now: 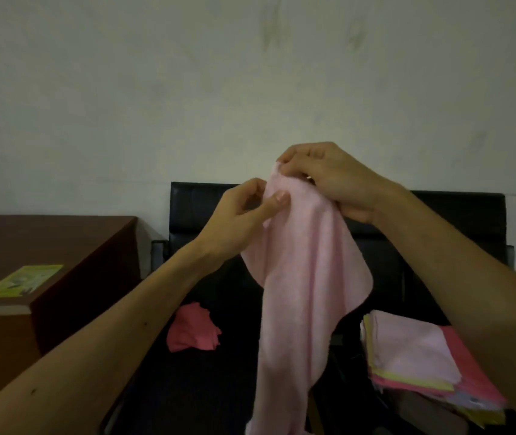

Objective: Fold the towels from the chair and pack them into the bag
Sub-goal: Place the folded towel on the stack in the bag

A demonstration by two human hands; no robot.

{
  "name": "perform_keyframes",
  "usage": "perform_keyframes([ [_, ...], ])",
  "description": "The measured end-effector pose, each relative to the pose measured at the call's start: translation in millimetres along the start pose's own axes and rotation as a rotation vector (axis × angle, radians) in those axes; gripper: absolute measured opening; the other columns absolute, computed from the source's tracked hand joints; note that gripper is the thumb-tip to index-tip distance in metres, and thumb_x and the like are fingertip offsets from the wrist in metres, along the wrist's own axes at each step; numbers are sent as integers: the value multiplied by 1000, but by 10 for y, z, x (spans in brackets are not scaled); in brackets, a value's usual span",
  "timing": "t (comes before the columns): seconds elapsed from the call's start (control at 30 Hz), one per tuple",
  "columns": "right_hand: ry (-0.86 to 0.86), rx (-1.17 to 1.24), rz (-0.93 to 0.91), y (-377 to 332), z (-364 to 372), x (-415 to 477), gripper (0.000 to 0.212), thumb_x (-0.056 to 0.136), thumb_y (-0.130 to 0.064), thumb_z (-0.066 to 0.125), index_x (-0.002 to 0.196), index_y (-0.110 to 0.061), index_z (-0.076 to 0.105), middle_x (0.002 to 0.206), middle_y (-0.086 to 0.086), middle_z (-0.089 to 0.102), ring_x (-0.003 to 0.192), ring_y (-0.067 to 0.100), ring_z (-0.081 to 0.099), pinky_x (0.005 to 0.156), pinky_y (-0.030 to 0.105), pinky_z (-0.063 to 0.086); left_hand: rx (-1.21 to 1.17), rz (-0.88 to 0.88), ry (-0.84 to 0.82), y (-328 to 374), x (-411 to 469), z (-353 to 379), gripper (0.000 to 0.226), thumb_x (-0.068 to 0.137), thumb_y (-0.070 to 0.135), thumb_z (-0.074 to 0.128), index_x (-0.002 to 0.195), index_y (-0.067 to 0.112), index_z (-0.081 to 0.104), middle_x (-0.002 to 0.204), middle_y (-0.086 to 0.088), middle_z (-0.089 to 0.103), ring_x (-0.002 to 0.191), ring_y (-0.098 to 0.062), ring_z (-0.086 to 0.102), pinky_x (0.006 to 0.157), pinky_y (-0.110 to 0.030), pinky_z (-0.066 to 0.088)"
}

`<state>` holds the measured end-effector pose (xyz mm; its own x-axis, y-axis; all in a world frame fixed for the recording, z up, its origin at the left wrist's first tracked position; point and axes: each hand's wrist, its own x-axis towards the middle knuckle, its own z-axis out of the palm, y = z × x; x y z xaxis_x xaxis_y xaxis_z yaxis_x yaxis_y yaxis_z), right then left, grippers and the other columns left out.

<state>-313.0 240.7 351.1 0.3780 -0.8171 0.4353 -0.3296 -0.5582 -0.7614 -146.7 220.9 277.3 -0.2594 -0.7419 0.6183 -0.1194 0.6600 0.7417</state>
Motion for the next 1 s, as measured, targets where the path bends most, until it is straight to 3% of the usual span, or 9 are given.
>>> perform_keyframes([
  [0.13, 67, 79, -87, -299, -98, -22, 27, 96, -15, 54, 73, -19, 67, 71, -7, 65, 69, 3, 59, 68, 21, 51, -188, 14, 18, 369, 26, -30, 20, 96, 32, 60, 96, 11, 62, 86, -4, 73, 77, -17, 69, 66, -30, 57],
  [0.3, 83, 150, -122, -364, -108, -138, 27, 96, -28, 58, 73, -17, 66, 74, -3, 69, 73, 9, 65, 70, 27, 53, -151, 126, 57, 623, 59, -19, 16, 97, 28, 60, 91, 14, 65, 82, 1, 73, 75, -15, 69, 65, -28, 55],
  [0.4, 22, 54, -104, -254, -96, -231, 37, 79, -52, 65, 78, -15, 64, 76, 0, 69, 72, 13, 65, 66, 27, 53, -52, 70, -101, 630, 40, -79, 30, 90, 40, 60, 100, 14, 71, 92, -1, 76, 85, -18, 73, 72, -32, 57],
  [0.53, -30, -67, -97, -130, -112, -334, 37, 72, -48, 72, 72, -13, 60, 65, -4, 59, 61, 8, 55, 57, 20, 45, 195, -20, -356, 581, 3, -240, 39, 92, 42, 62, 104, 6, 72, 98, -8, 75, 90, -18, 70, 79, -39, 58],
  [0.63, -61, -114, -48, -32, -123, -411, 39, 65, -43, 78, 74, -8, 63, 63, -6, 62, 58, 7, 58, 55, 20, 46, 305, 32, -327, 650, -30, -320, 42, 90, 41, 67, 77, 1, 65, 69, -2, 61, 64, -10, 55, 56, -30, 46],
  [0.7, -115, -113, 15, 70, -119, -448, 45, 64, -38, 82, 87, -2, 68, 74, -1, 71, 66, 13, 66, 62, 24, 52, 292, 78, -300, 722, -54, -355, 33, 88, 37, 63, 70, 10, 64, 64, 5, 60, 59, -6, 54, 53, -22, 44],
  [0.8, -250, -184, 170, 359, -73, -537, 39, 73, -33, 83, 106, -14, 73, 98, -2, 76, 88, 16, 73, 81, 32, 59, 220, 110, -293, 739, -100, -397, 25, 89, 31, 60, 74, 15, 71, 68, 8, 68, 63, -4, 61, 56, -18, 48],
  [0.9, -381, -416, 312, 750, -107, -658, 38, 75, -39, 83, 107, -22, 73, 100, -9, 75, 90, 10, 71, 91, 37, 57, 162, 79, -264, 632, -150, -473, 26, 90, 29, 59, 68, 24, 72, 67, 10, 67, 61, -3, 60, 56, -17, 48],
  [1.0, -379, -488, 332, 931, -329, -747, 25, 76, -34, 83, 96, -20, 77, 93, -7, 76, 86, 12, 72, 88, 38, 57, 153, 1, -313, 470, -203, -589, 33, 91, 28, 57, 61, 25, 71, 63, 11, 64, 58, -3, 59, 54, -18, 47],
])
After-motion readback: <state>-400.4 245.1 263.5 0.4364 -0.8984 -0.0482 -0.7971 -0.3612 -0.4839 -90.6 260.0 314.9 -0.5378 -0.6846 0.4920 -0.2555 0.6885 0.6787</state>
